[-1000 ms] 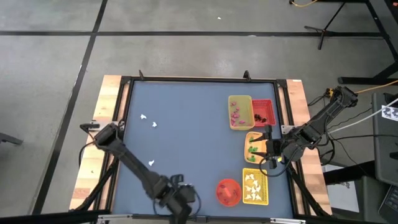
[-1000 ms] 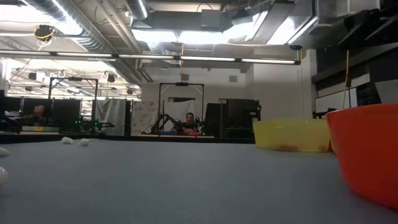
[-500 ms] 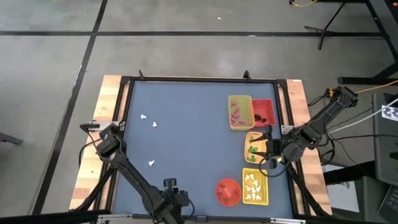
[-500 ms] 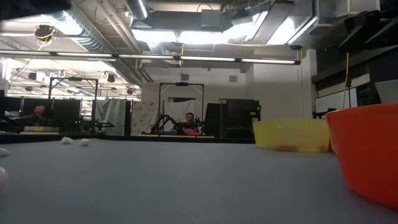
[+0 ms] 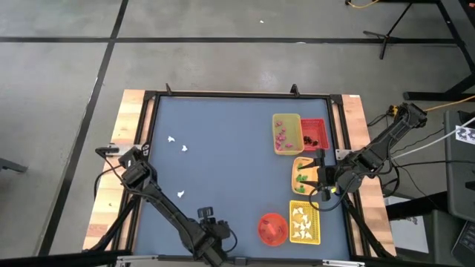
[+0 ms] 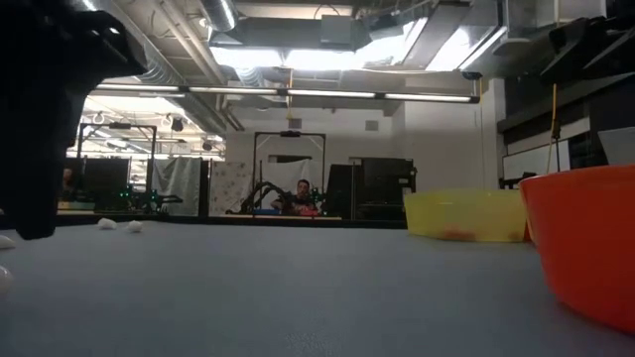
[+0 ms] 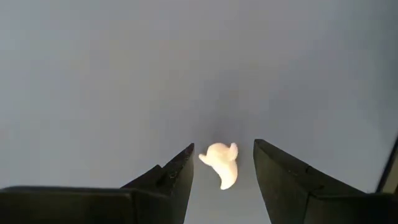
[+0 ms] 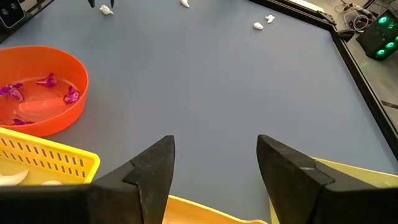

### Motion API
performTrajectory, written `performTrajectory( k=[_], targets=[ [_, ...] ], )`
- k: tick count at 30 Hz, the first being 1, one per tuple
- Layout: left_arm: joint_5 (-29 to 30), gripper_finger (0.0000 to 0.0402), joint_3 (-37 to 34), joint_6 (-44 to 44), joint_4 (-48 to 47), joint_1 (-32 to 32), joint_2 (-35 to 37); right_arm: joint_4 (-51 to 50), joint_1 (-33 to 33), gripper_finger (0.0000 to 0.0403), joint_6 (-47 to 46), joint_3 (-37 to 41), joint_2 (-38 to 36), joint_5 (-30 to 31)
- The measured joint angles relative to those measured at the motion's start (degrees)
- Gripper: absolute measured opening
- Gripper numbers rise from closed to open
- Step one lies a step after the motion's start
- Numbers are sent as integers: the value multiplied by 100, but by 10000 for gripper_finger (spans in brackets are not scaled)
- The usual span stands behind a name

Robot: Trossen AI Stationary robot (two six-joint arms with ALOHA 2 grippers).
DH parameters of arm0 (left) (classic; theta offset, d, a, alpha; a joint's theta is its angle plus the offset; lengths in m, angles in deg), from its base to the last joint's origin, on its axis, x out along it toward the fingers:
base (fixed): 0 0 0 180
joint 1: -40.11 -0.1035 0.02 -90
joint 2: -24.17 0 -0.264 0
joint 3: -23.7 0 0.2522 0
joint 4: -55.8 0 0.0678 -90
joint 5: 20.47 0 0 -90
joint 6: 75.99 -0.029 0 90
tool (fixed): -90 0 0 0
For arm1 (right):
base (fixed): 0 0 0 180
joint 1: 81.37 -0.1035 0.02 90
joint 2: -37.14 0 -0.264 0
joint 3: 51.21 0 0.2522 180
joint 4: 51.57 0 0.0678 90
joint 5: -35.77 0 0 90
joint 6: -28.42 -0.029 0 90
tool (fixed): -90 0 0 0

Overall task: Sort Halloween decoration
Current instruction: Put the white ghost toy into the yellow box

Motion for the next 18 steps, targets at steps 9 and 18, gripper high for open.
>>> performTrajectory(
  k=[9,18],
  targets=[
    [-3,150,0,118,-72,14,-12,-2,0,225,0,0,0,0],
    [-179,150,-357,356,169,19,-24,-7,0,225,0,0,1,0]
  ],
)
